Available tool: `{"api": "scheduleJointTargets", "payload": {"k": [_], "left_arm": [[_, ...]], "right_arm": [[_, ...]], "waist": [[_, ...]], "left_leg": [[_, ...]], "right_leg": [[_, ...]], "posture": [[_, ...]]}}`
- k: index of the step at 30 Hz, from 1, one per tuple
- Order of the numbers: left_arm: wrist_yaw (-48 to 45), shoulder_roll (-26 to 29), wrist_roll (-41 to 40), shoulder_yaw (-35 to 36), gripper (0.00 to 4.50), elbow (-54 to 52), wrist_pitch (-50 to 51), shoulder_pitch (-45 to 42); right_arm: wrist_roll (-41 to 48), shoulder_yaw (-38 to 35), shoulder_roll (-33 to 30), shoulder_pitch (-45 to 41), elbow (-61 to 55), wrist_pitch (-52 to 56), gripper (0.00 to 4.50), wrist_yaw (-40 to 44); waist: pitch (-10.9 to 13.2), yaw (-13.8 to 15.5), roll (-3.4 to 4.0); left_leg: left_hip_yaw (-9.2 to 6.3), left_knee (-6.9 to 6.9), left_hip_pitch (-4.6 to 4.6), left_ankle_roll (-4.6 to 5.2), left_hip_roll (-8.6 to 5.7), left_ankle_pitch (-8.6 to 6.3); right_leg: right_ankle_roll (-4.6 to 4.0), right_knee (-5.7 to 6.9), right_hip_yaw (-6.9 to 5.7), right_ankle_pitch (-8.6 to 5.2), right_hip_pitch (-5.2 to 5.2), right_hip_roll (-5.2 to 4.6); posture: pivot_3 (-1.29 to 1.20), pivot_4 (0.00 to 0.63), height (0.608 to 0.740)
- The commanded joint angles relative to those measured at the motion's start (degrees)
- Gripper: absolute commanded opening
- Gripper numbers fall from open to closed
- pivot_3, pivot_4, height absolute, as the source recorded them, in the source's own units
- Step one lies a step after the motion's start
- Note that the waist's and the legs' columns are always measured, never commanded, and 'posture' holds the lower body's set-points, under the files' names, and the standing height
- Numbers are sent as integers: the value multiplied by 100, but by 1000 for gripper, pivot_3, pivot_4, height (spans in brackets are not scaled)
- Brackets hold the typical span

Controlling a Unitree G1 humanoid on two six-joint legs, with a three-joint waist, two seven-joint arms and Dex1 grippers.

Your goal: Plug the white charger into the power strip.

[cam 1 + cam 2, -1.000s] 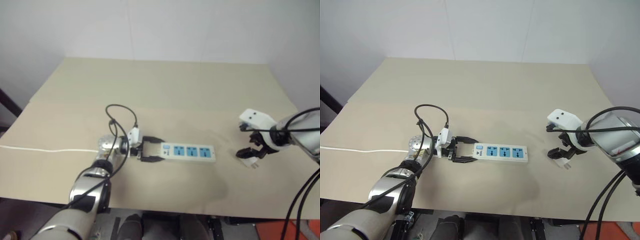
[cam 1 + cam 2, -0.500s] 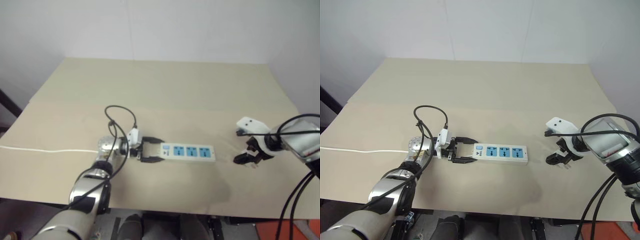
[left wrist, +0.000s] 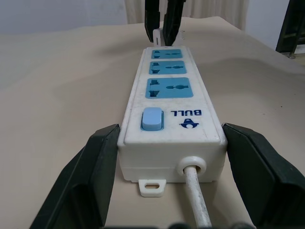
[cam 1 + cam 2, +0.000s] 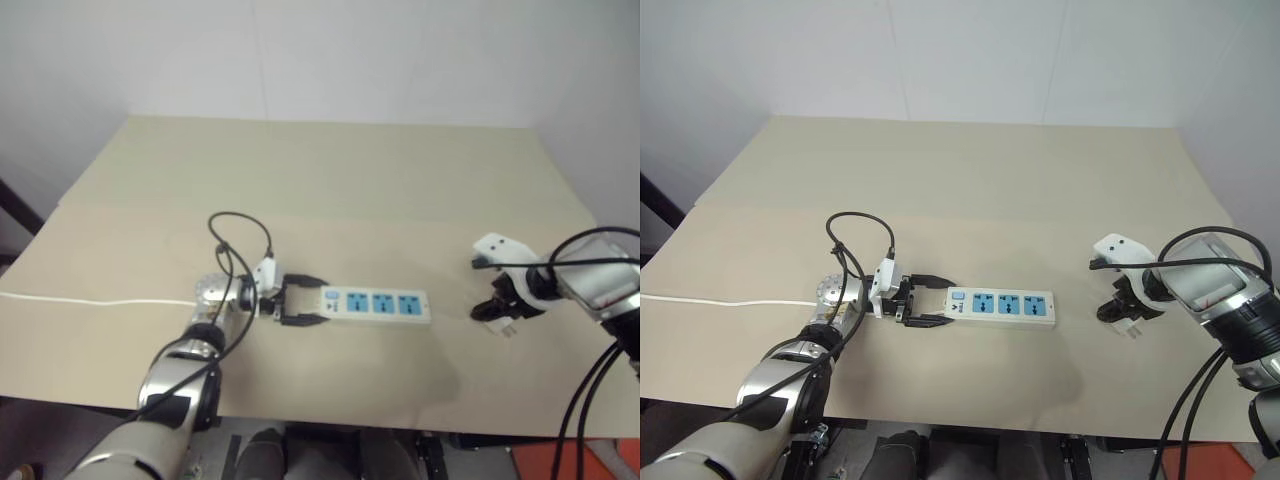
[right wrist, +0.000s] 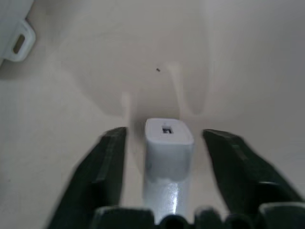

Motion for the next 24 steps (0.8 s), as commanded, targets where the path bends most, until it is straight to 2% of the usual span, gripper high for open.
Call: {"api": "scheduleJointTargets", "payload": {"k": [1, 3, 10, 13, 18, 20, 22, 24], "left_arm": [[-67, -7, 69, -84, 3173, -55, -88, 125], [-67, -13, 66, -83, 3173, -63, -87, 130], [-67, 5, 56, -98, 3173, -76, -59, 139], [-67, 35, 31, -121, 3173, -100, -28, 137], [-67, 79, -37, -191, 3173, -199, 6, 166], [-67, 85, -100, -185, 3173, -302, 21, 195], [-67, 111, -188, -230, 3173, -449, 79, 258], [-67, 144, -291, -295, 3173, -602, 183, 352]], "right_arm": [[-146, -63, -20, -220, -53, -27, 1580, 24], [-186, -7, -42, -243, -89, -1, 1118, 56], [-347, 134, -166, -282, -391, -74, 1118, 88], [-343, -170, -271, -231, -867, -614, 1118, 134], [533, -2051, 435, 356, -1204, -1987, 1118, 165], [639, -2516, 650, 821, -1212, -2701, 1118, 234], [787, -2972, 1080, 1288, -1102, -3687, 1118, 311], [1055, -3300, 1529, 1490, -959, -4166, 1118, 366]], "waist": [[-1, -2, 1], [-2, -1, 3], [-2, -2, 4], [-5, -5, 9], [-6, -13, 4], [-7, 5, 3], [-9, 18, 0], [-9, -3, -3]], "left_leg": [[0, 0, 0, 0, 0, 0], [0, 0, 0, 0, 0, 0], [0, 0, 0, 0, 0, 0], [0, 0, -1, 0, 0, 0], [0, -1, 4, 0, 1, 0], [-6, -1, 9, 0, 2, 0], [-10, 1, 7, 0, 1, 0], [-6, 3, 8, 0, -1, 0]], "right_leg": [[0, 0, 0, 0, 0, 0], [0, 0, 0, 0, 0, 0], [0, 0, 0, 0, 0, 0], [0, 1, 0, 0, -2, 0], [0, 4, 1, 0, 1, 1], [0, -2, -5, 0, 14, 4], [1, -4, -9, 0, 19, 2], [3, -1, -5, 2, 17, 0]], "posture": [[0, 150, 740], [0, 150, 740], [0, 150, 740], [0, 150, 740], [0, 150, 740], [0, 150, 740], [0, 150, 740], [0, 150, 740]]}}
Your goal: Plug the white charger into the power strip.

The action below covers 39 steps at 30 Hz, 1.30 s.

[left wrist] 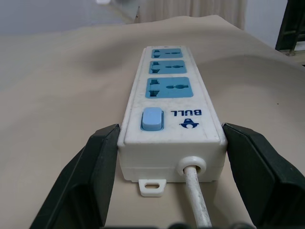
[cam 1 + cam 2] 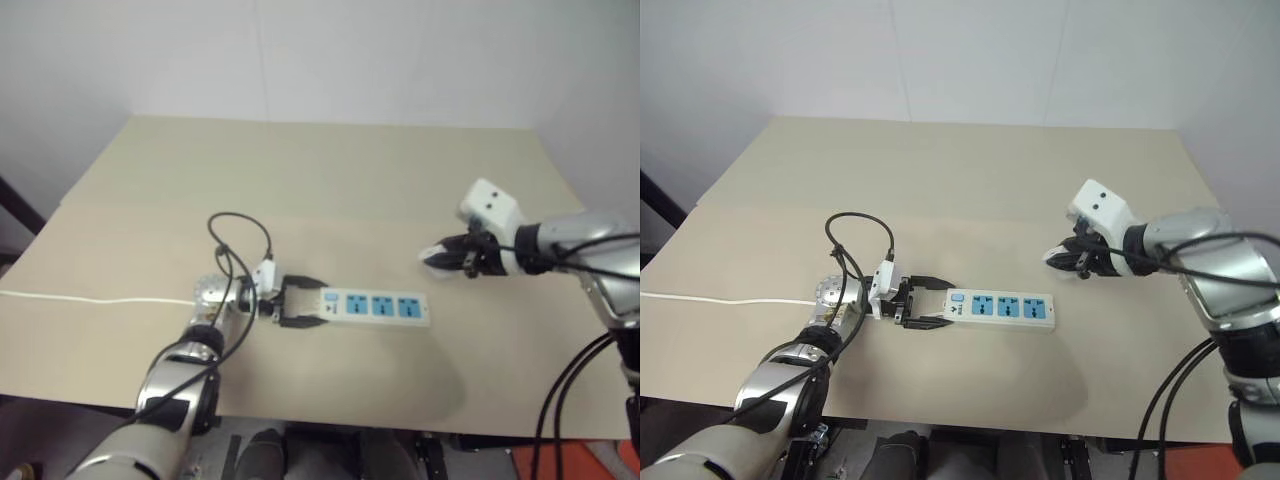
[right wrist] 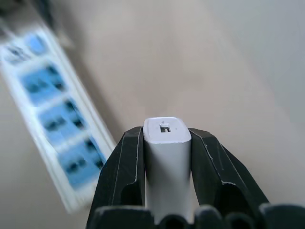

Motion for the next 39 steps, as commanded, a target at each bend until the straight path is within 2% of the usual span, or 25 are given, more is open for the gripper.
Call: {"api": "scheduleJointTargets", "payload": {"k": [1, 5, 12, 17, 24, 39], "left_arm": [[-61, 92, -192, -198, 3173, -344, 223, 195], [-61, 131, -364, -325, 3173, -701, 422, 430], [-38, 185, -329, -429, 3173, -1091, 664, 672], [50, 181, -282, -433, 3173, -1304, 810, 820], [77, 301, -240, -415, 3173, -1418, 961, 807], [57, 310, -265, -398, 3173, -1430, 961, 812]], "right_arm": [[497, -738, 611, 184, 172, -1039, 1118, 126], [668, -868, 1374, 395, 628, -2240, 1118, 532], [1256, -780, 2915, 355, 1847, -3451, 1118, 1536], [1069, -630, 3543, 247, 2746, -4187, 1118, 2091], [888, -548, 3739, 25, 3460, -4598, 1118, 2278], [694, -532, 3615, 188, 3764, -4795, 1118, 2410]], "waist": [[-1, -32, 1], [-2, -57, 2], [-2, -57, 2], [-3, -45, 4], [-3, -58, 5], [-3, -114, 5]], "left_leg": [[0, 1, 2, 0, 1, 0], [4, -1, 18, 0, 2, 0], [5, -2, 34, 0, 3, 0], [5, -2, 38, 0, 2, 0], [6, -3, 46, 0, 3, 0], [6, -3, 50, -1, 4, 1]], "right_leg": [[0, 0, 0, 0, 2, 1], [-1, 15, 8, 0, 4, 3], [-2, 30, 8, 0, 12, 5], [-2, 48, 8, 0, 12, 5], [-5, 50, 7, -2, 11, 6], [-5, 54, 8, -2, 11, 7]], "posture": [[0, 150, 740], [0, 150, 740], [0, 150, 740], [0, 150, 740], [0, 150, 740], [0, 150, 740]]}}
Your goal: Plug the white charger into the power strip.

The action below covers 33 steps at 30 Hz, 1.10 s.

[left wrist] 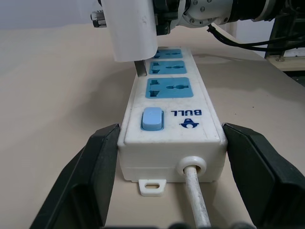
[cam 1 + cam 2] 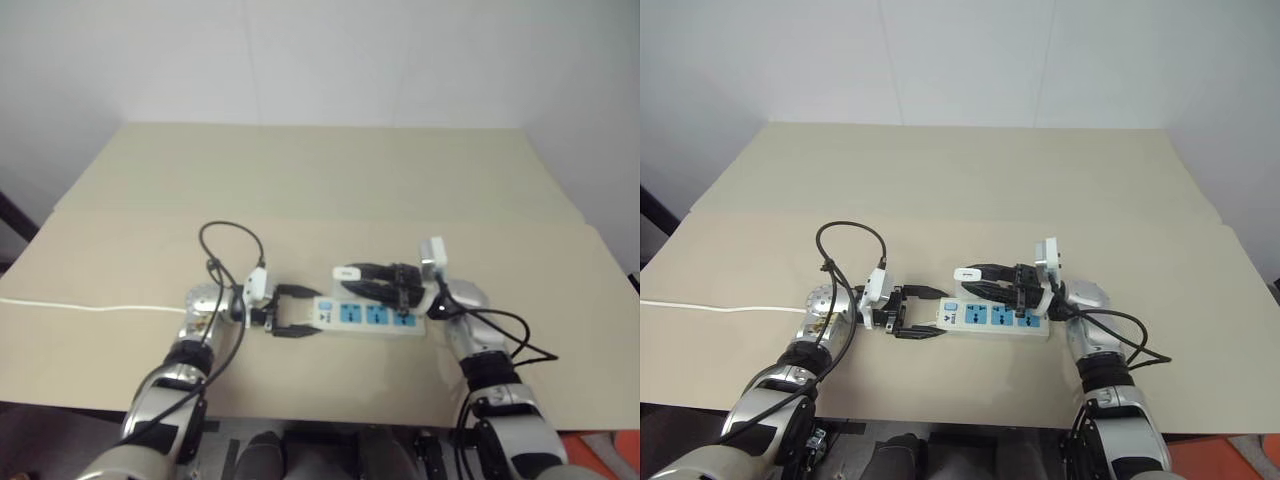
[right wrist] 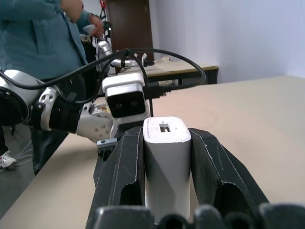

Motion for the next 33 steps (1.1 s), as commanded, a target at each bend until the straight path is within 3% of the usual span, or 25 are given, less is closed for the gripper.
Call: {"api": "scheduleJointTargets", "payload": {"k": [1, 33], "left_arm": [[-46, 29, 70, -65, 3173, -62, 4, 61], [-94, 8, -6, 2, 3173, -31, 10, -19]], "right_arm": [[2, -47, -36, 53, -13, -91, 1118, 29], [-182, -54, -97, 402, 305, -634, 1118, 50]], "waist": [[0, -1, 0], [0, -26, -1]], "left_leg": [[0, 0, 0, 0, 0, 0], [-1, 0, 2, -1, -1, 1]], "right_leg": [[0, 0, 0, 0, 0, 0], [0, 0, 1, 0, 4, -1]], "posture": [[0, 150, 740], [0, 150, 740]]}}
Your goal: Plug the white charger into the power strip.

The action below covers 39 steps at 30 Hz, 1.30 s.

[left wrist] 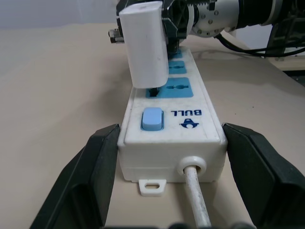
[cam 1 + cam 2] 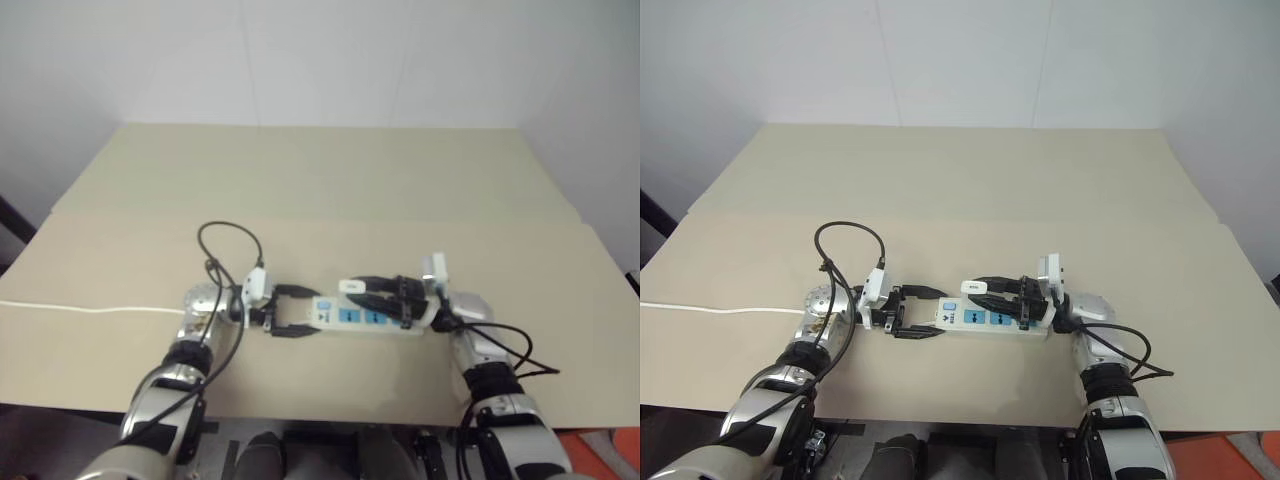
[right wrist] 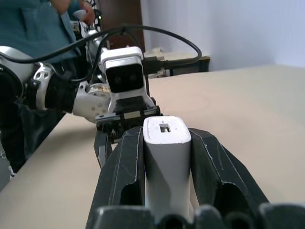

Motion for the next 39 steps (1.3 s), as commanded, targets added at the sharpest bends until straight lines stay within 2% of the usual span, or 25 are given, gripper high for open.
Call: {"api": "scheduleJointTargets", "payload": {"k": [1, 10, 17, 25, 33, 39], "left_arm": [[-95, -4, -1, -23, 3173, -36, 10, -28], [-86, -20, 0, -25, 3173, -46, 15, -10], [-65, -25, 8, -20, 3173, -31, -1, -22], [-50, -46, 6, -21, 3173, -43, -17, -7], [-62, -78, 4, -41, 3173, -24, -27, -16], [-108, -92, -6, -34, 3173, -28, -13, -16]], "right_arm": [[-30, -52, -61, 91, 76, -75, 1118, 4], [-130, -13, -132, 45, 321, -216, 1118, 138], [-342, -14, -297, -45, 825, -778, 1118, 294], [-565, 22, -388, -195, 1271, -1094, 1118, 152], [-852, 242, -546, -203, 1387, -752, 1118, -388], [-886, 357, -637, -170, 1399, -652, 1118, -362]], "waist": [[0, 2, 0], [-1, 10, -1], [-3, 22, -4], [-6, 28, -10], [-5, -6, -11], [-20, 34, -15]], "left_leg": [[0, 0, 0, 0, 0, 0], [0, 0, 0, 0, 0, 0], [0, 0, 3, 0, 0, 0], [0, 0, 14, -3, -1, 2], [0, 0, 89, -5, 0, 2], [-1, 0, 101, -6, -1, 3]], "right_leg": [[0, 0, 0, 0, 0, 0], [0, -1, 0, 0, 1, 0], [0, -2, 0, 0, 6, 0], [0, -2, 1, 0, 17, -1], [1, -7, 1, -5, 94, 0], [18, -9, 1, -15, 111, -1]], "posture": [[0, 150, 740], [0, 150, 740], [0, 150, 740], [0, 150, 740], [0, 150, 740], [0, 150, 740]]}}
